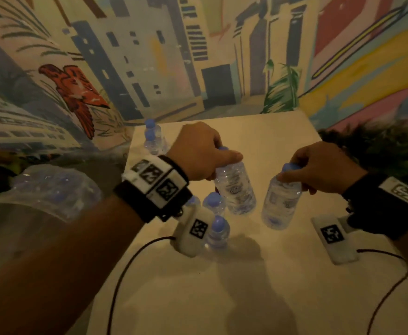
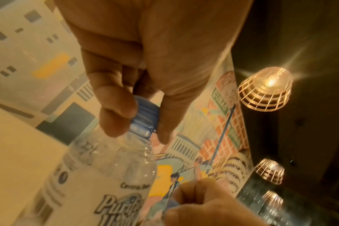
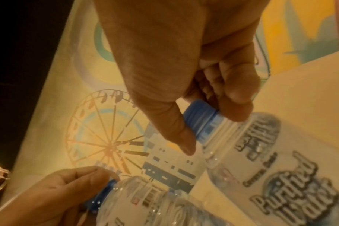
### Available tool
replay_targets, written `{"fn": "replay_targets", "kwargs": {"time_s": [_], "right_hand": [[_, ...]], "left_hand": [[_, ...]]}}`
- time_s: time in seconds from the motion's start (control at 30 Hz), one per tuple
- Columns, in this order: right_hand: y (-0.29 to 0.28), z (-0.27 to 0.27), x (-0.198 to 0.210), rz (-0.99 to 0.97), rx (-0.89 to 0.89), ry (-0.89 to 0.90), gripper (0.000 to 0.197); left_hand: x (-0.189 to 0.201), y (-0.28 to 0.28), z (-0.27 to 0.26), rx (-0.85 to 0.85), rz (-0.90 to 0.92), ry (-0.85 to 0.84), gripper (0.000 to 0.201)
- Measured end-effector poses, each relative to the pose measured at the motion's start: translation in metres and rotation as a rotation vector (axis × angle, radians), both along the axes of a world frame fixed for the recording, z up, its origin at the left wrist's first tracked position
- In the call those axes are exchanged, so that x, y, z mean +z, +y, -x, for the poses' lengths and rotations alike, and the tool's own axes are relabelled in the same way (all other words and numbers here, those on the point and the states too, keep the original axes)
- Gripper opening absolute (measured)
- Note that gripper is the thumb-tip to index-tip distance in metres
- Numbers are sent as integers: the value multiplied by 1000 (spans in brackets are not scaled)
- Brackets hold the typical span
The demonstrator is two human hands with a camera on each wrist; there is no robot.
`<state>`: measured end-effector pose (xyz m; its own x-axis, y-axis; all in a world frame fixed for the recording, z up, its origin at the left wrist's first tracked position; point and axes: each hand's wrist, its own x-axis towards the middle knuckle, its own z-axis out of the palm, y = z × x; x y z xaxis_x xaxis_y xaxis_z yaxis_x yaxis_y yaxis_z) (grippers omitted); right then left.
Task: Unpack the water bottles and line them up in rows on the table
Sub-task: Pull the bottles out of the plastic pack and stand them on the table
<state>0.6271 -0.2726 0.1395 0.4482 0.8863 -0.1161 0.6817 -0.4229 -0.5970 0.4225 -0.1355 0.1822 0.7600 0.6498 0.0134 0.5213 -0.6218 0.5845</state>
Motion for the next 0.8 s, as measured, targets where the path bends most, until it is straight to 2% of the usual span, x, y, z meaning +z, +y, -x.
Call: {"fn": "replay_targets", "kwargs": {"time_s": [0.1, 0.2, 0.37, 0.53, 0.8], "right_hand": [[-5, -10, -23, 46, -72, 33, 40], [-5, -10, -43, 86, -121, 60, 40], [-3, 5, -69, 145, -123, 70, 37], [-2, 19, -84, 163, -70, 37, 38], [7, 23, -91, 214, -12, -19, 31]], "left_hand": [[-32, -1, -32, 14, -3, 116, 56], [-59, -2, -52, 39, 20, 223, 52], [-84, -13, -67, 28, 12, 359, 44], [-102, -15, -74, 10, -9, 413, 38], [-119, -16, -79, 0, -25, 461, 39]]}}
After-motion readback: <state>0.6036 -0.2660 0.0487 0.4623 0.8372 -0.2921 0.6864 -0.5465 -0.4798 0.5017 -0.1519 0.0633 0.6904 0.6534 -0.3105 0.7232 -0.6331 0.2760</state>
